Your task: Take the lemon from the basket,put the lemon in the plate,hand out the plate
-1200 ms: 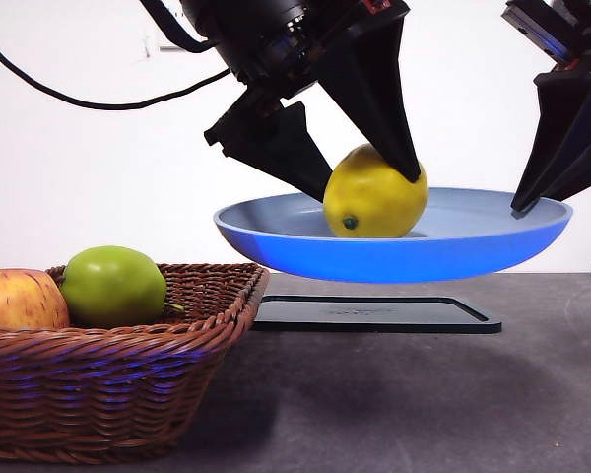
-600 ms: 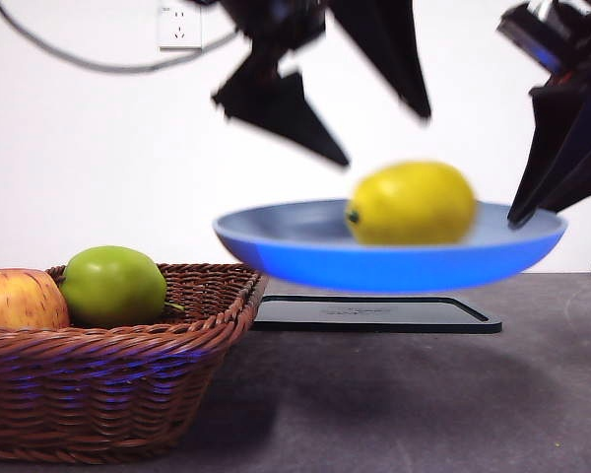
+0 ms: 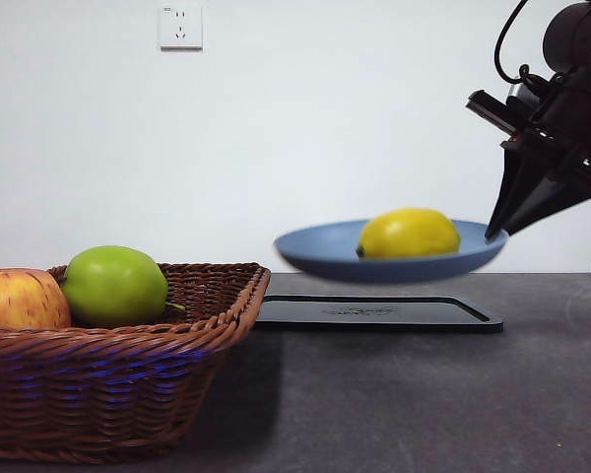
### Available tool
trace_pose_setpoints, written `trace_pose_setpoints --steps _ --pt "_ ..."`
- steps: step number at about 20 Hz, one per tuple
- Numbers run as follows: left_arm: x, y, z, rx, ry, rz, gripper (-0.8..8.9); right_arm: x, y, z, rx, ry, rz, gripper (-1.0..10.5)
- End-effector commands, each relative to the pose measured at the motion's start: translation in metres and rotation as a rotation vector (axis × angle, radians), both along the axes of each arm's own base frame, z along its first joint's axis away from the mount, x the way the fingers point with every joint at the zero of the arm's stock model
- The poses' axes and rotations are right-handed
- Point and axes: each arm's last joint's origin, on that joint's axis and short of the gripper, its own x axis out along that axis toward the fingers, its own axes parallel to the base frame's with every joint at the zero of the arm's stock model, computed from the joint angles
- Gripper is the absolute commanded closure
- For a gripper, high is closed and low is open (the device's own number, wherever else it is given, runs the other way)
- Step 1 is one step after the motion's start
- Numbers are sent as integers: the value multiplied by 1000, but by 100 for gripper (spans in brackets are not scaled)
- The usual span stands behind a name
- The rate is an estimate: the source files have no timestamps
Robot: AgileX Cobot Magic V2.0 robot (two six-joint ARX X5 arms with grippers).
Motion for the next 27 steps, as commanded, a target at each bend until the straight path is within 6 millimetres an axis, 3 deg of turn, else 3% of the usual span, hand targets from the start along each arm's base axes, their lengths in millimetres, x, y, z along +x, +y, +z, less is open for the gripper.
trace_pose_setpoints --steps 1,6,10,14,21,24,27 --pt "-1 -2 6 -15 -22 -15 438 29 0 4 19 -14 -19 944" --pt "-1 -2 6 -17 -24 -14 438 80 0 -11 30 17 -52 944" --pt "-1 -2 6 -16 -23 -13 438 101 -3 -32 38 67 -90 944" --pt "-1 -2 6 -17 -25 -13 438 105 -11 -48 37 121 -120 942" --pt "-1 -2 7 -20 -30 -13 438 104 -16 -50 9 128 -128 755" --pt "0 -2 7 -8 -52 11 438 96 -19 -42 -7 145 -91 739" --pt "5 0 8 58 -162 110 439 77 -21 -17 -38 155 -19 741"
